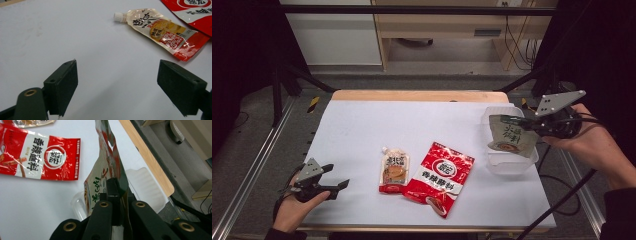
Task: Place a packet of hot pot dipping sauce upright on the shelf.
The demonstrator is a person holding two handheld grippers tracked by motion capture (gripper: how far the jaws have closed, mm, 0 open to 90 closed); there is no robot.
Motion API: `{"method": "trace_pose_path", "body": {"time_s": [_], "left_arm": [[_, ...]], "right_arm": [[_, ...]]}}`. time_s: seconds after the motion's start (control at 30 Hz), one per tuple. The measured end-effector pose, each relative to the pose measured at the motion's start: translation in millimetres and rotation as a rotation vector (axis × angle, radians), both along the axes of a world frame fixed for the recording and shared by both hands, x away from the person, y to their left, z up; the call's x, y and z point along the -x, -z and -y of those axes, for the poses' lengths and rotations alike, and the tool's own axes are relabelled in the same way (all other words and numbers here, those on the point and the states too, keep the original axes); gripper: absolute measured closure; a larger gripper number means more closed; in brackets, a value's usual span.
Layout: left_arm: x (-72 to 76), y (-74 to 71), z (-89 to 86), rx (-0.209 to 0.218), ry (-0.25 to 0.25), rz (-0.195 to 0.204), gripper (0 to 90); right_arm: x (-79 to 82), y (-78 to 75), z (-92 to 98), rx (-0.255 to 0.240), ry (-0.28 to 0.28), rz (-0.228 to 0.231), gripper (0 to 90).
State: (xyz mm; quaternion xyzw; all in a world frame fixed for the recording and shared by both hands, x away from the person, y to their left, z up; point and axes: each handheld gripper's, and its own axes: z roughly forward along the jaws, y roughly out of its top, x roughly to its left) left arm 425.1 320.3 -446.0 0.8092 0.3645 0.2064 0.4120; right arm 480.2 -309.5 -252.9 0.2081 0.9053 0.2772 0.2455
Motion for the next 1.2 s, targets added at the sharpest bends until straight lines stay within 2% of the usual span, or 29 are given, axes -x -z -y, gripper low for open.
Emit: {"method": "trace_pose_path", "body": {"time_s": [0.2,0.37,0.57,0.9,1.1,1.17,1.2], "left_arm": [[-1.1,0.0,0.9,-0.006,-0.001,0.001,16.8],[-1.6,0.3,1.5,-0.013,-0.001,0.0,16.8],[-1.6,-0.5,1.9,-0.023,-0.006,0.006,16.8],[-1.2,-1.5,0.7,-0.031,-0.018,0.013,16.8],[-1.1,-1.4,3.2,-0.036,-0.01,0.012,16.8],[-0.8,-1.1,3.3,-0.033,-0.012,0.012,16.8],[-0.8,-1.1,3.3,-0.033,-0.012,0.012,16.8]], "right_arm": [[-0.9,10.7,11.6,0.002,0.005,-0.017,90.0],[-4.0,14.8,12.5,0.002,-0.024,-0.026,90.0],[-6.2,15.6,15.2,-0.029,-0.055,-0.037,90.0],[-10.1,24.6,13.0,-0.025,-0.117,-0.104,90.0],[-13.5,52.9,16.0,-0.061,-0.094,-0.121,89.9],[-13.9,63.1,16.0,-0.063,-0.081,-0.141,89.0],[-13.9,63.1,16.0,-0.063,-0.081,-0.141,89.0]]}}
